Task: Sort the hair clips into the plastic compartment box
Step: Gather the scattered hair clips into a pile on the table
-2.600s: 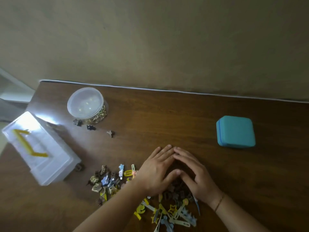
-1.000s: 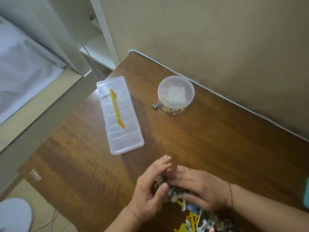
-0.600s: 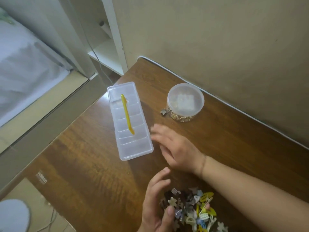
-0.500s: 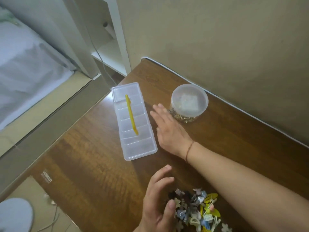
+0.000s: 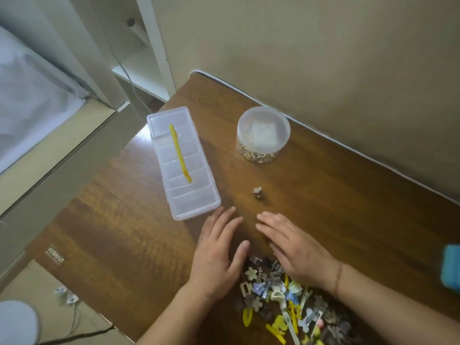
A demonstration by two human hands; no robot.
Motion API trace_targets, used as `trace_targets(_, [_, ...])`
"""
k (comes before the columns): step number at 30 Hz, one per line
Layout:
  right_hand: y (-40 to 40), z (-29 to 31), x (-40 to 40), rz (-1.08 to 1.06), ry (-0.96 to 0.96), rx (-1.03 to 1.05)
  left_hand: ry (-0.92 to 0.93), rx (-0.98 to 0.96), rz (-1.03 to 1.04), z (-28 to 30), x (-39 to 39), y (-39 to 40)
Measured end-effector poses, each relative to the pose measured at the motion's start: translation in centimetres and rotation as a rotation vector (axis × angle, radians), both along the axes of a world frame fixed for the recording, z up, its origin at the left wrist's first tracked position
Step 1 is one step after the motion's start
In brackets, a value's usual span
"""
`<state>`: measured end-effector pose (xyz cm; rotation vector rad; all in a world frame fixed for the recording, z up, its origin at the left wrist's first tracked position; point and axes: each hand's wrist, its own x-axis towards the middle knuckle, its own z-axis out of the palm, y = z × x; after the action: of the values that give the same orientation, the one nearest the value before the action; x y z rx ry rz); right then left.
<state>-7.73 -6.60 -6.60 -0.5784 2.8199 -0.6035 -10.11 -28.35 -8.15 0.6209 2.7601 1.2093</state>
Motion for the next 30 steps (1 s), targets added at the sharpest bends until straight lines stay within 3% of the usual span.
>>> trace_targets(6, [2.8, 1.5, 9.6, -0.517, -0.028, -0.288, -0.148, -0.108, -0.109, 0.6, -4.4, 4.9])
trace_targets(9, [4.0, 2.3, 15.5, -0.79, 0.001, -0.371, -0.087, -0.227, -0.328, 0.1, -4.8, 5.7])
trace_targets(13, [3.8, 1.1, 22.8, -1.026, -0.017, -0.343, -0.058, -0.167, -0.58, 0.0, -2.3, 4.5])
trace_targets(20, [-0.2, -1.0, 23.2, -1.054, 0.018, -0.205, -0.087, -0.107, -0.702, 0.4, 2.7, 3.4])
trace_targets(30, [-2.9, -1.5, 20.8, -0.89, 0.035, -0.143, -0.066, -0.136, -0.723, 0.5, 8.2, 4.8])
